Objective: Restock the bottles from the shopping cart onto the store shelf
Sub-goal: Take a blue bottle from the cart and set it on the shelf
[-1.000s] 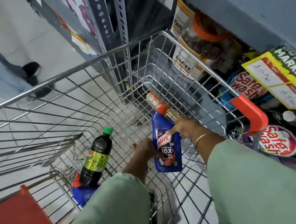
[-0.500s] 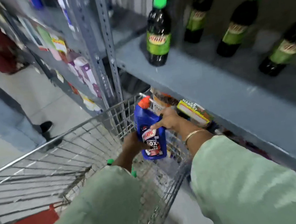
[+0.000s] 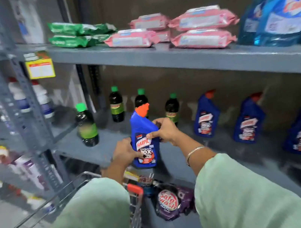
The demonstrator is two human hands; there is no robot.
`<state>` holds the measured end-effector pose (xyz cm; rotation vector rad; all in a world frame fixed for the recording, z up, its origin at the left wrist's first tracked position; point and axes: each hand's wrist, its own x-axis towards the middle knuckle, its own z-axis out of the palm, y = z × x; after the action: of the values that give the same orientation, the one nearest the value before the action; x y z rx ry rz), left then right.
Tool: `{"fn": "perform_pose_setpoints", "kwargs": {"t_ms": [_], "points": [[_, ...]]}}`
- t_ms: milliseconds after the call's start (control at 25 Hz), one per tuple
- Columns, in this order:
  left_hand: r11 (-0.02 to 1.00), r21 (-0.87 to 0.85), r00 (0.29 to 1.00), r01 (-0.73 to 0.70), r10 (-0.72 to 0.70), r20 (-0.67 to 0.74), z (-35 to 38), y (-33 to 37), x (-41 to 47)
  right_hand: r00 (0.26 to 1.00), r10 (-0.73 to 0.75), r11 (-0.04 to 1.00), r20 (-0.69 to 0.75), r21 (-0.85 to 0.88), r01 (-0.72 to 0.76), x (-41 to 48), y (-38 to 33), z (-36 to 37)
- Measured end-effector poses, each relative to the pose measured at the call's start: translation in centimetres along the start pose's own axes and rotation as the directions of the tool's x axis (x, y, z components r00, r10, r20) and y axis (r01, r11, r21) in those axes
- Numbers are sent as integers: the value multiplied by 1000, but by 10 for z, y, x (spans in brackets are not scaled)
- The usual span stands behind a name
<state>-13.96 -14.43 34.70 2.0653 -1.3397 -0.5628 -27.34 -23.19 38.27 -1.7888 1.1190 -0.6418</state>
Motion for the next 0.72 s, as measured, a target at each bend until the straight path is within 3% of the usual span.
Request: {"fn": "perform_pose_setpoints", "kwargs": {"t_ms": [240, 360, 720], "points": [[991, -102, 994, -81, 88, 69, 113, 74, 11, 976, 37, 986, -213, -148, -70, -27, 68, -103], [993, -73, 994, -93, 97, 59, 145, 100, 10, 959, 63, 988, -275, -119, -99, -27, 98, -131], [988, -76, 989, -132, 137, 61, 163, 99, 22, 965, 90, 996, -245, 7, -91, -23, 111, -141]]}}
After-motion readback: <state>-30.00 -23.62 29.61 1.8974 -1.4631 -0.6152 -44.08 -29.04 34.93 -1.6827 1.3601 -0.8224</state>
